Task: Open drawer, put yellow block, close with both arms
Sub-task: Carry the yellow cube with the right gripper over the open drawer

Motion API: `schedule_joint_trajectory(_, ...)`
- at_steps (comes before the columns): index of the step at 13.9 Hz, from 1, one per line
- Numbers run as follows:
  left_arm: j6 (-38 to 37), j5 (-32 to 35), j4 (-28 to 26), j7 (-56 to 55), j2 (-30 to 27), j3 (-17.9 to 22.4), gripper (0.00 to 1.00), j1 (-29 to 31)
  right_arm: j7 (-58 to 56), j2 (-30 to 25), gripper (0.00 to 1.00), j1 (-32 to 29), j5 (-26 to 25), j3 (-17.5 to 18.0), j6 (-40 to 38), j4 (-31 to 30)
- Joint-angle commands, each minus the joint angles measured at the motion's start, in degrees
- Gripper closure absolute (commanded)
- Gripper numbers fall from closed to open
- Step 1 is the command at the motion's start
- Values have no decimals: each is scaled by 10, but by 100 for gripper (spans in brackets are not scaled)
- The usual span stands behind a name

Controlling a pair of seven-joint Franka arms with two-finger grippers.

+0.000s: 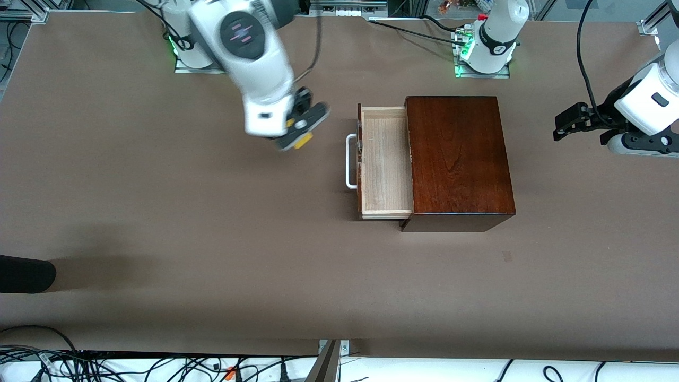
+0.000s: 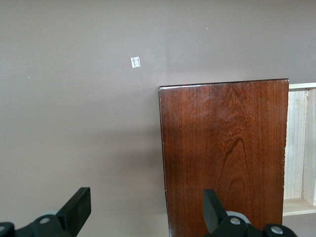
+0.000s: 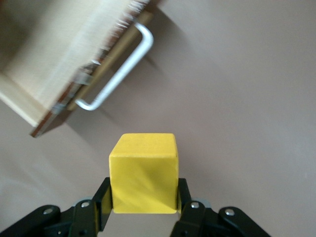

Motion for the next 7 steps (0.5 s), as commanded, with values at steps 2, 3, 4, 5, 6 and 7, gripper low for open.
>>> schedule_joint_trajectory(2,9,23,-14,13,-13,-7,0,6,-3,90,60,84,-60,-3,-7,136)
schedule_joint_trajectory(3,9,24,-13,13,-13,-7,0,6,-11,110,60,96,-72,-4,-5,162)
schedule_joint_trajectory(4,9,24,-13,13,-13,-8,0,6,-27,128,60,108,-87,-3,-3,181)
schedule_joint_trajectory(5,9,24,-13,13,-13,-8,0,5,-49,142,60,120,-91,-3,2,196)
schedule_joint_trajectory(6,9,24,-13,13,-12,-8,0,5,-71,152,60,124,-92,-3,18,202)
schedule_joint_trajectory(7,9,24,-13,12,-12,-8,0,5,-88,159,60,134,-93,-4,35,202)
